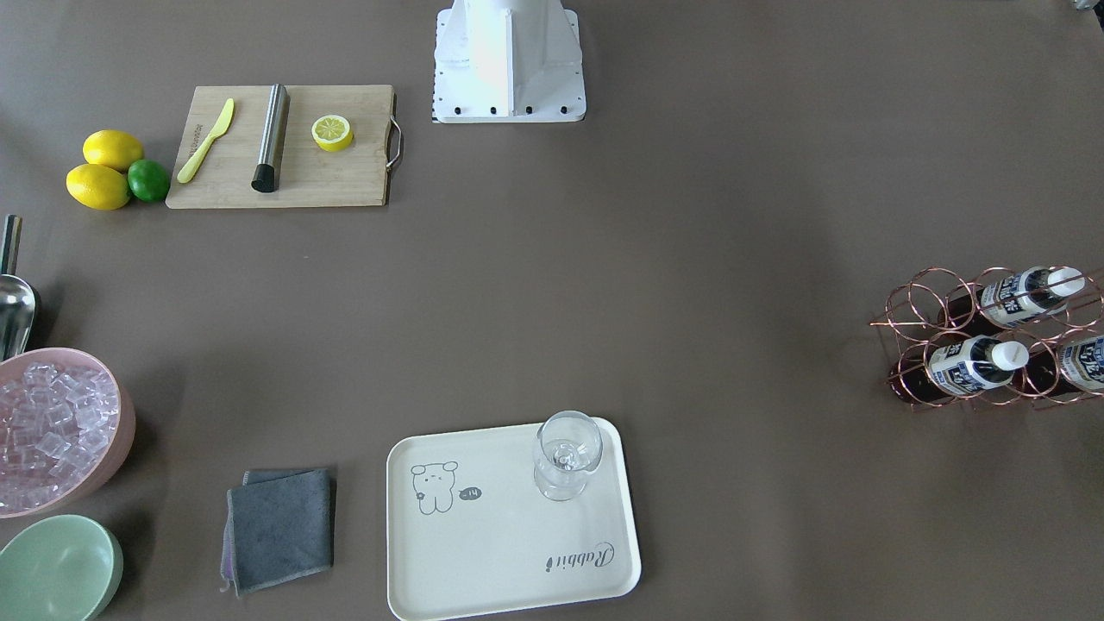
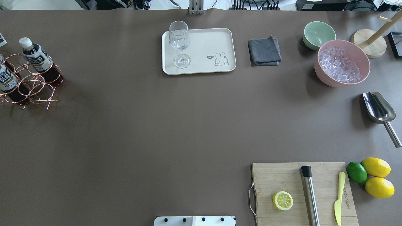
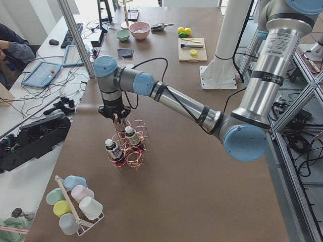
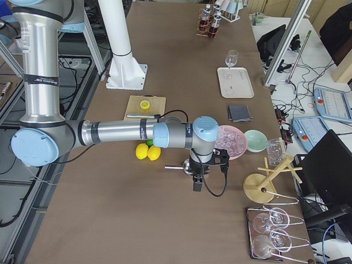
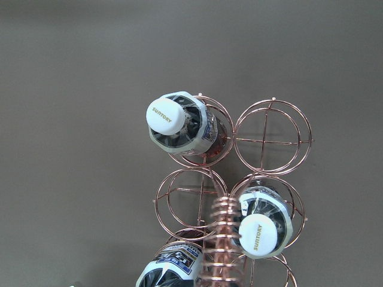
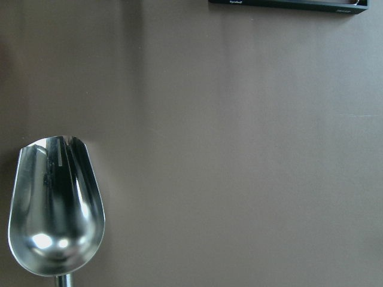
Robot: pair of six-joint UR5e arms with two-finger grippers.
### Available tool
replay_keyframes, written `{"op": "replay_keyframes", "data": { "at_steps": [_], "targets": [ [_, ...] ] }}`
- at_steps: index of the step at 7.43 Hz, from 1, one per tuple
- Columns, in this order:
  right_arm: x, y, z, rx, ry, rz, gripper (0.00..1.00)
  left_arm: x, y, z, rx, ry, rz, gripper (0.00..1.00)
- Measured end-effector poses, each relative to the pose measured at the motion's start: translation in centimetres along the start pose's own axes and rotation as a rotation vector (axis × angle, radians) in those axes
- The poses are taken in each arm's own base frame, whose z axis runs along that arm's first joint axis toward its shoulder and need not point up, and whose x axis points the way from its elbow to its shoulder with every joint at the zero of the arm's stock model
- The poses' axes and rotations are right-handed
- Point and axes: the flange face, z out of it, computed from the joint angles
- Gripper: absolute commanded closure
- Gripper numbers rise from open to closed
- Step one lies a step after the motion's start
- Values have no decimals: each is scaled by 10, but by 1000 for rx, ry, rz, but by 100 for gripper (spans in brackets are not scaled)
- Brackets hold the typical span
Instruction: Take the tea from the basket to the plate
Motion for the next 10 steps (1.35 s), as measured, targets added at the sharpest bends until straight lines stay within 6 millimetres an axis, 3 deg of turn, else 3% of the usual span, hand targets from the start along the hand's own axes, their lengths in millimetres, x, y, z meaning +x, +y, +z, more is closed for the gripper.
{"op": "replay_keyframes", "data": {
  "at_steps": [3,5,10],
  "targets": [
    [0,0,-2,4,-2,0,0,-9,-26,-14,1,4,-31,100],
    [0,0,-3,6,-1,-1,0,-8,-62,-30,14,-22,-64,100],
    [-6,2,-12,23,-6,-17,0,29,-208,-55,100,-52,-126,100]
  ]
}}
